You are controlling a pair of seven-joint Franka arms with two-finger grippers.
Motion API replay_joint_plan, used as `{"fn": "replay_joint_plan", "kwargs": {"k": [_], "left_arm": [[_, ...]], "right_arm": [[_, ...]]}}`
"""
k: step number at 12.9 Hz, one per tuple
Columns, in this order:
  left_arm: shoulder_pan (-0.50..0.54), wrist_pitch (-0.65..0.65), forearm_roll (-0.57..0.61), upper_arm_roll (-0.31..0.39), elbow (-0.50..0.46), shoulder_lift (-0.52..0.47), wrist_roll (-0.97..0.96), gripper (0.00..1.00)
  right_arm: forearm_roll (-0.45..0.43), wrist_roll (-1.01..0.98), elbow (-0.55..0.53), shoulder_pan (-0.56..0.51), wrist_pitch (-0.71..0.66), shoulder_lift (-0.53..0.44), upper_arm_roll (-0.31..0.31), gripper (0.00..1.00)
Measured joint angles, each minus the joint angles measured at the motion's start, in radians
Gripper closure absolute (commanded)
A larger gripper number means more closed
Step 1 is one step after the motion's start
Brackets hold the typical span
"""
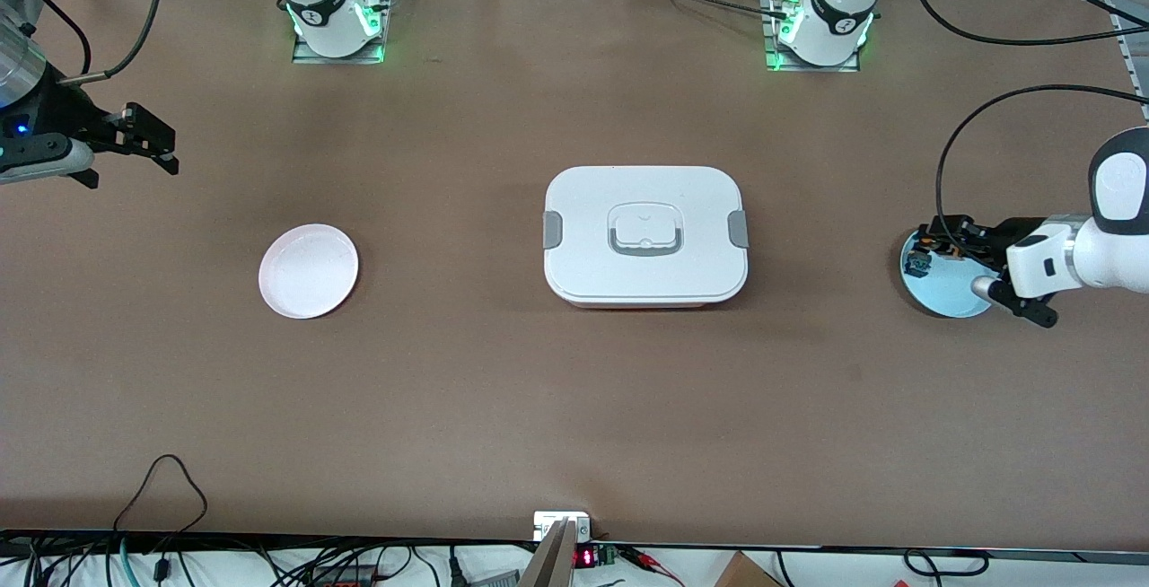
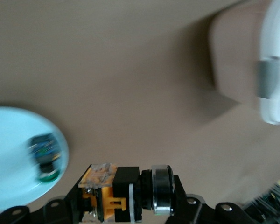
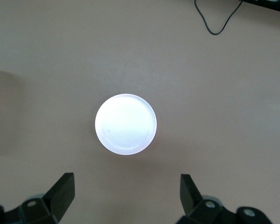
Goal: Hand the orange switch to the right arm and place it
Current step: 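Carry the switch over the box while the right gripper reaches toward it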
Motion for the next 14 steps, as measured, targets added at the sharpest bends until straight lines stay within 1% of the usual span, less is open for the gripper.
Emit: {"fn": "replay_joint_plan", "kwargs": {"k": [3,7,8,9,10,12,13,14], "left_arm": [[-0.004,-0.086,-0.238,-0.035,-0.004,0.007,0.201,0.93],[-0.007,-0.099,-0.487,-0.109,-0.011,0.019,0.524,0.91],[-0.009,-0.102,-0.551,-0.134,-0.014,0.026,0.606,0.91],[-0.009,-0.101,-0.592,-0.176,-0.016,0.036,0.681,0.90],[-0.011,-0.082,-0.619,-0.222,-0.018,0.044,0.750,0.91],[-0.017,0.005,-0.683,-0.303,-0.023,0.049,0.867,0.91],[-0.018,0.058,-0.712,-0.345,-0.029,0.049,0.898,0.91],[-0.019,0.114,-0.734,-0.385,-0.035,0.049,0.914,0.91]], "right_arm": [[0.000,-0.001,0.013,0.000,0.002,0.033,0.000,0.00],[0.000,-0.001,0.024,-0.001,-0.003,0.142,-0.001,0.00],[0.000,-0.001,0.025,-0.001,-0.002,0.175,-0.001,0.00],[0.000,-0.001,0.027,-0.001,-0.001,0.200,-0.001,0.00],[0.000,-0.001,0.031,-0.001,-0.001,0.216,-0.001,0.00],[0.007,-0.001,0.040,0.000,-0.006,0.224,0.001,0.00],[0.049,-0.002,0.044,0.001,-0.028,0.222,0.001,0.00],[0.138,-0.006,0.047,0.001,-0.071,0.221,0.001,0.00]]}}
